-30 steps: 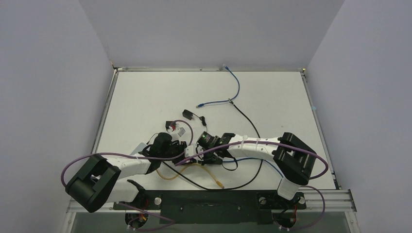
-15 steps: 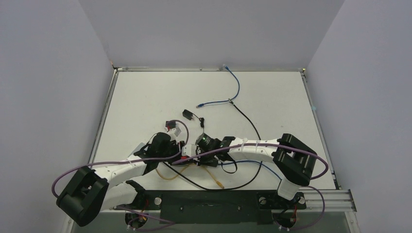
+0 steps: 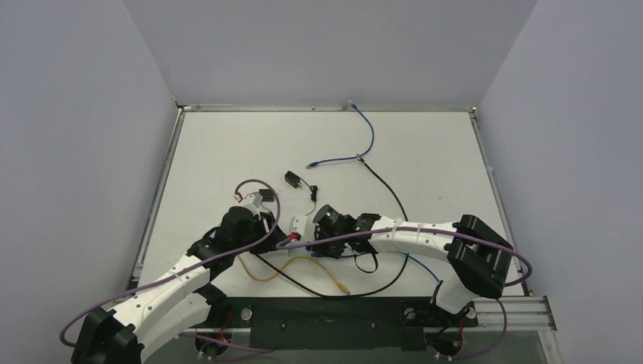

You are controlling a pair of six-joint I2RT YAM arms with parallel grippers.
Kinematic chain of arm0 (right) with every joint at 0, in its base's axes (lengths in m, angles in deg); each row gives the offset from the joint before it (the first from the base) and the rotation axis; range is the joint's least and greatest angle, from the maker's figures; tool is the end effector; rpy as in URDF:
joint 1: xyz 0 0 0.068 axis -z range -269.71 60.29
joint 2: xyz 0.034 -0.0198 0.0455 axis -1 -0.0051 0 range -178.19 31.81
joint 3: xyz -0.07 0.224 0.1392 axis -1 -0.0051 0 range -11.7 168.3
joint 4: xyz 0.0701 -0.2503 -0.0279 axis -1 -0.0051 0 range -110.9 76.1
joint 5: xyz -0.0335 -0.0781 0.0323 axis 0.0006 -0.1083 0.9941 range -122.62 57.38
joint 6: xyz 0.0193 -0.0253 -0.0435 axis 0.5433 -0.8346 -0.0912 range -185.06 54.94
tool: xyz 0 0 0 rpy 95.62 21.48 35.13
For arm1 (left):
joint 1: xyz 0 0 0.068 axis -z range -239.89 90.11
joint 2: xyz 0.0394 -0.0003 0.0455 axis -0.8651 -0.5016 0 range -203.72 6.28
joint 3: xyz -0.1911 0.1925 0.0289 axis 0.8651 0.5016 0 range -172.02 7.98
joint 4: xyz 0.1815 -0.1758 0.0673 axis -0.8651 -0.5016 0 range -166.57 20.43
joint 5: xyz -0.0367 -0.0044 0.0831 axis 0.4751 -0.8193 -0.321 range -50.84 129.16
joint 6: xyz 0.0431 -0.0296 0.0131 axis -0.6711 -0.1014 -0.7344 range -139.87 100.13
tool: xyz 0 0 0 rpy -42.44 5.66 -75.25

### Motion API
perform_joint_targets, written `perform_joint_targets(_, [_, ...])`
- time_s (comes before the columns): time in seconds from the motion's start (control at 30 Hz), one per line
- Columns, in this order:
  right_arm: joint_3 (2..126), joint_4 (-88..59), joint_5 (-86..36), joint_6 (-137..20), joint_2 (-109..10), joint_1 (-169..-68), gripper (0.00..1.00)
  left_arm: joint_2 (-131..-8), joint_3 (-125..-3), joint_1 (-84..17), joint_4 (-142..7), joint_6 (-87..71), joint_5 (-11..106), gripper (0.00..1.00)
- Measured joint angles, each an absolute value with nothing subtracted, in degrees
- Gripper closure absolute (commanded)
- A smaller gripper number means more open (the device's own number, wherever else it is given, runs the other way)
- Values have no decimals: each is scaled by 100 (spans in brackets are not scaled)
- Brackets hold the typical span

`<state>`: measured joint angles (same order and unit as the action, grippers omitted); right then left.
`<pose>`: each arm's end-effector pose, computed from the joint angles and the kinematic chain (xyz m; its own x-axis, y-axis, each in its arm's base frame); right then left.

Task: Insert the plug into the switch port
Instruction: Insert the connector into the switch port, then pick up the connector from the center of the board.

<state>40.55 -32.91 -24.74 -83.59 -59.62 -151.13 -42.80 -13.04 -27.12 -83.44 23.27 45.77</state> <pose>0.1450 0.2763 0.1764 -0.0981 -0.8380 -0.5367 -0.9867 0.1520 -0.0569 0.1432 -0.0970 0.1777 -0.8269 -0.2754 -0.4903 0.0608 0.8229 -0.5649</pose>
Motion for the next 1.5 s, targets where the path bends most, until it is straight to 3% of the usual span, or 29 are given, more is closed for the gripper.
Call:
perform_joint_targets(0.37, [4064, -3347, -3779, -7930, -4708, -14187, 51, -3172, -1647, -2738, -8921, 2318, 4409, 37])
perform_joint_targets(0.43, [4140, -3328, -4002, -7816, -4594, -14084, 37, -3100, -1712, -2740, -8969, 2312, 4389, 37])
perform_joint_targets(0.57, [4383, -3118, -4395, -7550, -4564, -13907, 19, -3056, -1758, -2749, -9041, 2290, 4380, 37])
perform_joint_targets(0.63, [4490, -2947, -4627, -7410, -4564, -13806, 16, -3052, -1758, -2749, -9087, 2283, 4380, 37])
perform_joint_targets(0.83, [4663, -2370, -4891, -7248, -4583, -13343, 15, -2993, -1758, -2749, -9164, 2218, 4380, 37])
perform_joint_targets(1.03, [5345, -2375, -4454, -7659, -5307, -12930, 22, -2951, -1758, -2771, -9166, 2148, 4383, 37])
perform_joint_targets(1.23, [5782, -2617, -4061, -8588, -6181, -12786, 29, -2949, -1758, -2778, -9164, 2143, 4420, 38])
perform_joint_targets(1.5, [6304, -3144, -3779, -10260, -7040, -12685, 31, -2954, -1758, -2815, -9122, 2139, 4544, 38])
